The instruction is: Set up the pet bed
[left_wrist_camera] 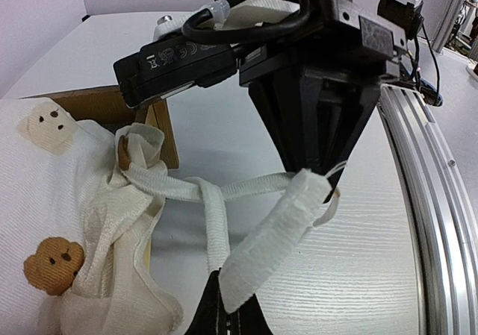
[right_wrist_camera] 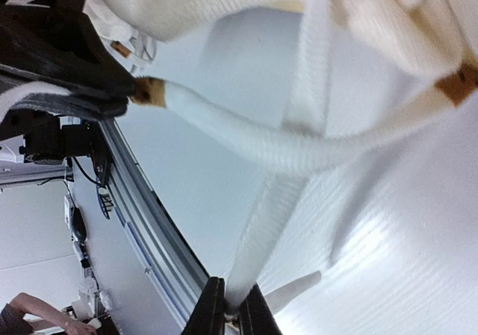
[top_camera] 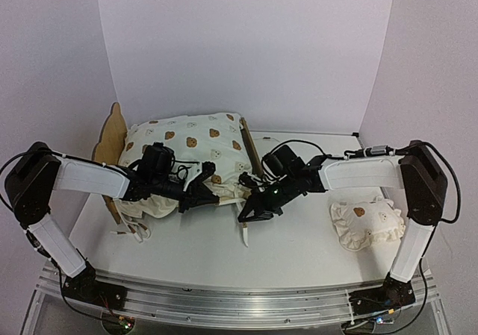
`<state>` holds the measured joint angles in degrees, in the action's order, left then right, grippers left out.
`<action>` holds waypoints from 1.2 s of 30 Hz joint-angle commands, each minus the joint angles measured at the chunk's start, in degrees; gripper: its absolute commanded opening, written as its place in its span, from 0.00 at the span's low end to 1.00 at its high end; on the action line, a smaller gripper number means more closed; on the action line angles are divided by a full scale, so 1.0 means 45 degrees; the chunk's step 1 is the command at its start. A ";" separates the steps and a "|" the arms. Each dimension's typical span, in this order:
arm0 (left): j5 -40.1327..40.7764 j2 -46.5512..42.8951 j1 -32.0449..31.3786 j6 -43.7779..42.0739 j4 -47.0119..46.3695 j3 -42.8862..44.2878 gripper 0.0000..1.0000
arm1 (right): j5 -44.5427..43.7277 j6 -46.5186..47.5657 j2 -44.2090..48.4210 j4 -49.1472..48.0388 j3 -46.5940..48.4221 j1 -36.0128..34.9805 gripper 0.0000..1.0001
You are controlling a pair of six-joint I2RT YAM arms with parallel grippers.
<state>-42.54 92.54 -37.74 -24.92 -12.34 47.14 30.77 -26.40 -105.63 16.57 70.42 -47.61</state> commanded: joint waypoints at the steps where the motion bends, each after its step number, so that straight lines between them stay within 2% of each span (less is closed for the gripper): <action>1: -0.0313 0.0298 -0.0300 -0.0817 0.0301 -0.0239 0.00 | -0.1040 0.1753 -0.0338 0.5857 0.1236 -0.0076 0.25; 4: -0.0500 0.0447 -0.0623 -0.1089 0.0994 -0.0315 0.02 | -0.2159 0.1661 -0.0271 0.6217 0.1207 -0.0071 0.36; 10: -0.0686 0.0486 -0.1027 -0.1152 0.1361 -0.0757 0.21 | -0.4479 0.1554 0.0555 0.5357 0.0110 -0.0584 0.42; 12: -0.0688 0.0481 -0.1028 -0.1294 0.1489 -0.0678 0.27 | -0.5375 0.1930 0.1149 0.3830 -0.0948 -0.1178 0.43; 15: -0.0430 0.0524 -0.1023 -0.1460 0.2202 -0.0131 0.41 | -0.6311 0.1969 0.1924 0.0274 -0.2702 -0.1873 0.47; 18: 0.0026 0.0517 -0.0935 -0.1946 0.3434 0.0314 0.50 | -0.7615 0.1919 0.1977 -0.2292 -0.3365 -0.2471 0.51; 21: 0.0230 0.0400 -0.0781 -0.1293 0.3321 0.0330 0.52 | -0.8095 0.1667 0.1329 -0.3233 -0.3145 -0.2740 0.52; 27: 0.2559 0.0563 -0.0879 0.4358 -0.0256 0.0333 0.52 | -0.7793 0.0874 0.0024 -0.4917 -0.2928 -0.2907 0.51; 31: 0.4614 0.0798 -0.1502 0.5245 -0.1687 0.0001 0.48 | -0.7283 0.0725 -0.0680 -0.5029 -0.2581 -0.3035 0.49; 36: 0.5077 0.1300 -0.1779 0.5836 -0.2490 -0.0202 0.46 | -0.7369 0.0317 -0.1280 -0.4511 -0.2617 -0.3224 0.40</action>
<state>-24.73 96.61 -44.73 -4.29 -16.94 46.45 -2.79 -22.62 -109.33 -3.87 57.23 -61.11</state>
